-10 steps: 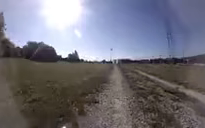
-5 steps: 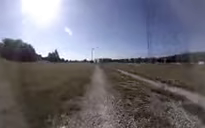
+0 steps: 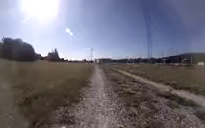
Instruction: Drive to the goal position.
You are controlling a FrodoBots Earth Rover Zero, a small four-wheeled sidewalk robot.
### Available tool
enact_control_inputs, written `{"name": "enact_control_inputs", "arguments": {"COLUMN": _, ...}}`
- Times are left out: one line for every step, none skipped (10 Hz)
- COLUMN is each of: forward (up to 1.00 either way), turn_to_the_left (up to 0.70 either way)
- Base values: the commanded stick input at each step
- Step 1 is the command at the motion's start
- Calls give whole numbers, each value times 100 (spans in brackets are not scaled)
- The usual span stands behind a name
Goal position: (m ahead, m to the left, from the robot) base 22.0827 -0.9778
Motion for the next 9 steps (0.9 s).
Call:
{"name": "enact_control_inputs", "arguments": {"forward": 50, "turn_to_the_left": 0}}
{"name": "enact_control_inputs", "arguments": {"forward": 50, "turn_to_the_left": 0}}
{"name": "enact_control_inputs", "arguments": {"forward": 50, "turn_to_the_left": 0}}
{"name": "enact_control_inputs", "arguments": {"forward": 50, "turn_to_the_left": 0}}
{"name": "enact_control_inputs", "arguments": {"forward": 50, "turn_to_the_left": 0}}
{"name": "enact_control_inputs", "arguments": {"forward": 50, "turn_to_the_left": 0}}
{"name": "enact_control_inputs", "arguments": {"forward": 50, "turn_to_the_left": 0}}
{"name": "enact_control_inputs", "arguments": {"forward": 50, "turn_to_the_left": 0}}
{"name": "enact_control_inputs", "arguments": {"forward": 50, "turn_to_the_left": 0}}
